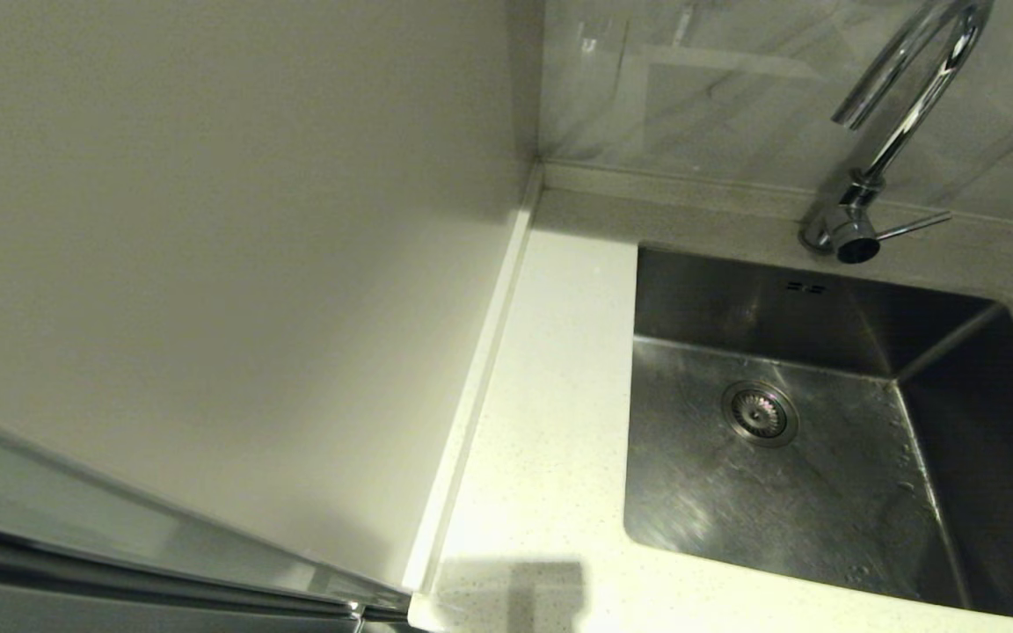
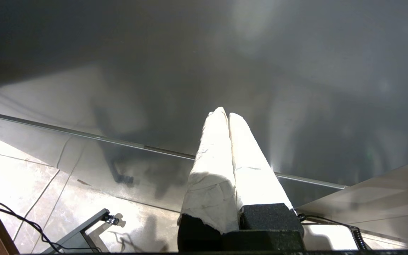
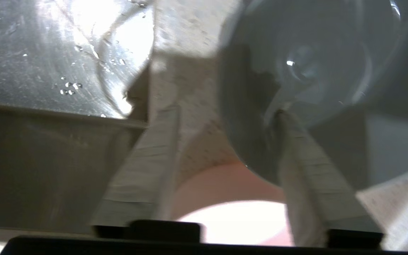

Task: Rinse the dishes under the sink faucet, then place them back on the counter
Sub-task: Put a bowl into the sink

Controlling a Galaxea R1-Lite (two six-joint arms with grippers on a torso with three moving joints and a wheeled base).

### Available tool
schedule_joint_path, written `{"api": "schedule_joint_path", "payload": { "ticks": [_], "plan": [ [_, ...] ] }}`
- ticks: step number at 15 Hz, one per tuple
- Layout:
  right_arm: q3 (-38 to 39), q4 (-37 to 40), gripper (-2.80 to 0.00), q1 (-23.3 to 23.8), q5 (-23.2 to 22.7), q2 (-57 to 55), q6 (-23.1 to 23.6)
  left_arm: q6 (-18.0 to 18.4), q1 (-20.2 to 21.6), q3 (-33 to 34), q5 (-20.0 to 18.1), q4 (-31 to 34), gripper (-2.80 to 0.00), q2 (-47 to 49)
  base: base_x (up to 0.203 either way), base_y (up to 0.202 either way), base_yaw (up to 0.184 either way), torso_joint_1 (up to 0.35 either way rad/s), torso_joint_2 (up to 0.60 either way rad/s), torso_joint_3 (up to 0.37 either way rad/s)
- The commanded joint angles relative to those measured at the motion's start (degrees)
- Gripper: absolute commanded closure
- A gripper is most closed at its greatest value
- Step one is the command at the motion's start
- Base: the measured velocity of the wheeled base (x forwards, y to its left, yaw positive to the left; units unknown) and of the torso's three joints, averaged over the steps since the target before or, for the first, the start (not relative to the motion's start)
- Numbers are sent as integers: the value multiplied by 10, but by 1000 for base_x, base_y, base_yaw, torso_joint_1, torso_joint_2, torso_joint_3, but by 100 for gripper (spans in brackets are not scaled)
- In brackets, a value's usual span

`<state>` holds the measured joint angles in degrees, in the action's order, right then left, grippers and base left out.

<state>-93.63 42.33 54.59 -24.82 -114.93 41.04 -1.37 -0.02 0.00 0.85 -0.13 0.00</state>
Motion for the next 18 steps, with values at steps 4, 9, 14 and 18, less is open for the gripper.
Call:
{"api": "schedule_joint_path", "payload": {
  "ticks": [4, 9, 14, 18],
  "plan": [
    [5, -24, 0, -45, -1, 14, 0, 0, 0, 0, 0, 0, 0, -2, 0, 0, 0, 0, 0, 0],
    [64, -114, 0, -56, -1, 30, -2, 0, 0, 0, 0, 0, 0, -3, 0, 0, 0, 0, 0, 0],
    [156, -170, 0, -58, -20, 124, -6, 0, 0, 0, 0, 0, 0, -2, 0, 0, 0, 0, 0, 0],
    [272, -172, 0, -140, -35, 222, -19, 0, 0, 0, 0, 0, 0, -2, 0, 0, 0, 0, 0, 0]
  ]
}}
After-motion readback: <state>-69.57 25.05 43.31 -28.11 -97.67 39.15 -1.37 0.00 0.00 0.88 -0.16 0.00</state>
